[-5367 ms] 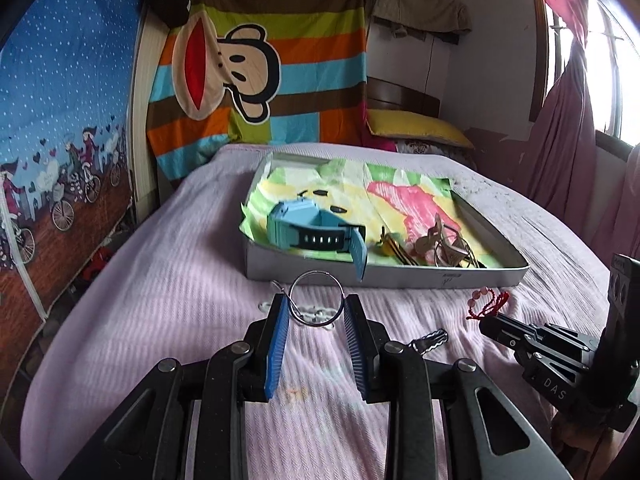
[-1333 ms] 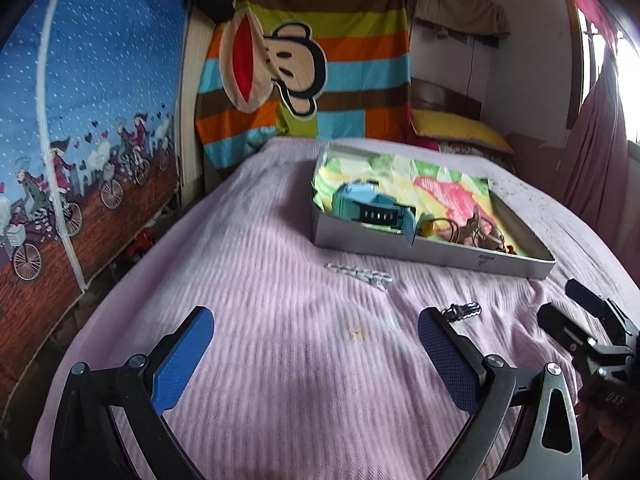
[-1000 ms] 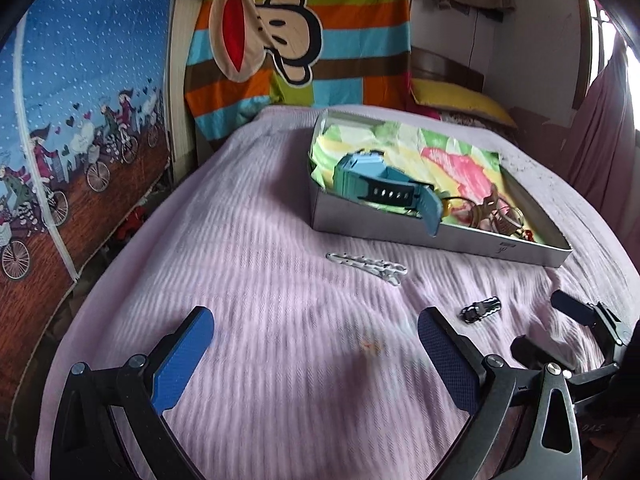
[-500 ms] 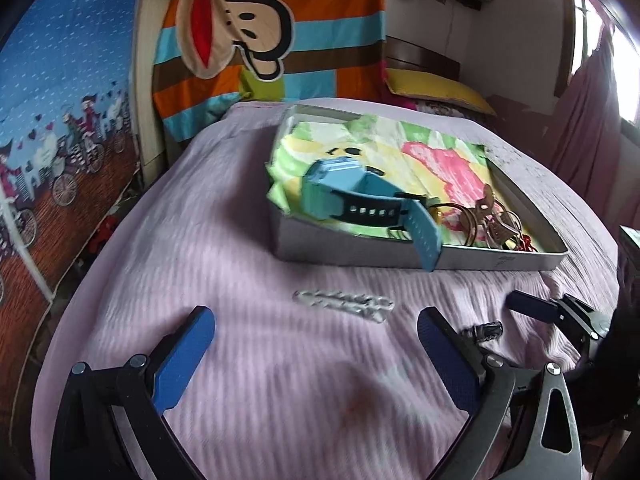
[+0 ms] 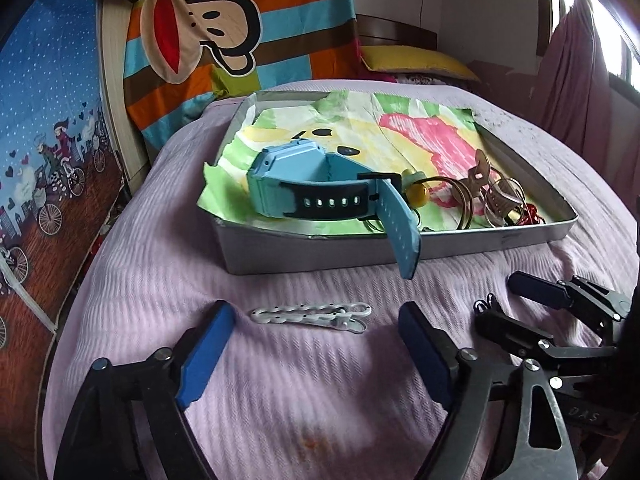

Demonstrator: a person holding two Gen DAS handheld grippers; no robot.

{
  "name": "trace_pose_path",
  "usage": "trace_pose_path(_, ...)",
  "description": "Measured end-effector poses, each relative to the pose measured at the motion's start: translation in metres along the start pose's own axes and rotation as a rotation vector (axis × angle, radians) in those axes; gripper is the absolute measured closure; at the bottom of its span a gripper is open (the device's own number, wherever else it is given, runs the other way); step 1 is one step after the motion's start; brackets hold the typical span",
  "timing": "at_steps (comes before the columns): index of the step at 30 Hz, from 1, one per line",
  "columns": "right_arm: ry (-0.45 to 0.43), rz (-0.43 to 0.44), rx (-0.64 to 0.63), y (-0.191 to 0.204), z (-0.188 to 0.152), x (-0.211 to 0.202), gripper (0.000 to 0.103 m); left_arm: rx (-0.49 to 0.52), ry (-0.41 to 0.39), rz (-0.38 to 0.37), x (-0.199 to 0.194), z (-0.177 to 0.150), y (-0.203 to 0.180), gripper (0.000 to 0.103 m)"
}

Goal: Organize jewelry
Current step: 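Grasp the black bead bracelet with the right tool while the left tool grasps the white clip chain, then carry the black bead bracelet and white clip chain over the tray with both tools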

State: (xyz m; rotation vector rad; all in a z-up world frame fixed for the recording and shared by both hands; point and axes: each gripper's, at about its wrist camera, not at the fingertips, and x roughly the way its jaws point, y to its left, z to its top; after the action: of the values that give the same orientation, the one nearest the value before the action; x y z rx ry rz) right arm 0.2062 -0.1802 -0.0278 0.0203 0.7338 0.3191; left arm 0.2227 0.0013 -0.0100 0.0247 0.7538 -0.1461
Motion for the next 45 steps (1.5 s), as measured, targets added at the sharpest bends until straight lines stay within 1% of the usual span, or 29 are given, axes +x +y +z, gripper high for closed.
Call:
trace_pose_path(2,-0.001,0.005,0.004,-0.001,-0.001,-0.001,0.049,0.001,0.002,0.004,0.0,0.0,0.0,0.028)
trace_pose_path(6,0.0,0.001,-0.001,0.0,-0.002,-0.001,0.049,-0.005,0.004,0.004,0.001,-0.001,0.002,0.035)
trace_pose_path(10,0.003,-0.003,-0.01,0.001,-0.002,-0.001,0.049,-0.009,0.006,0.018,0.002,-0.001,0.003,0.045)
trace_pose_path(16,0.003,0.01,-0.013,0.002,-0.004,-0.004,0.049,-0.002,-0.006,0.015,0.001,-0.005,0.002,0.045)
trace_pose_path(17,0.003,0.014,-0.015,0.003,-0.004,-0.004,0.051,0.002,-0.008,0.014,0.0,-0.006,0.001,0.045)
trace_pose_path(18,0.003,0.02,-0.017,0.003,-0.005,-0.005,0.056,0.005,-0.01,0.013,-0.001,-0.007,0.0,0.045)
trace_pose_path(19,0.003,0.027,-0.019,0.004,-0.006,-0.006,0.059,0.007,-0.011,0.013,-0.002,-0.008,-0.001,0.045)
trace_pose_path(21,0.003,0.039,-0.025,0.005,-0.007,-0.007,0.068,0.008,-0.014,0.01,-0.005,-0.009,-0.002,0.045)
trace_pose_path(22,0.002,0.046,-0.027,0.006,-0.008,-0.008,0.07,0.007,-0.016,0.007,-0.006,-0.01,-0.002,0.045)
trace_pose_path(24,0.001,0.061,-0.027,0.006,-0.008,-0.009,0.08,0.002,-0.02,-0.002,-0.009,-0.012,-0.002,0.045)
trace_pose_path(26,0.001,0.075,-0.024,0.006,-0.01,-0.011,0.088,-0.002,-0.022,-0.012,-0.012,-0.013,-0.002,0.045)
trace_pose_path(30,-0.008,0.104,-0.004,0.002,-0.012,-0.013,0.091,0.0,-0.023,-0.031,-0.018,-0.019,-0.006,0.045)
trace_pose_path(34,-0.034,0.134,0.033,-0.006,-0.013,-0.017,0.092,0.007,-0.043,-0.036,-0.028,-0.026,-0.012,0.045)
trace_pose_path(39,-0.066,0.133,0.041,-0.007,-0.015,-0.021,0.092,0.025,-0.055,-0.019,-0.033,-0.028,-0.018,0.045)
trace_pose_path(45,-0.112,0.133,0.045,-0.009,-0.015,-0.03,0.092,0.023,-0.092,-0.019,-0.043,-0.025,-0.018,0.045)
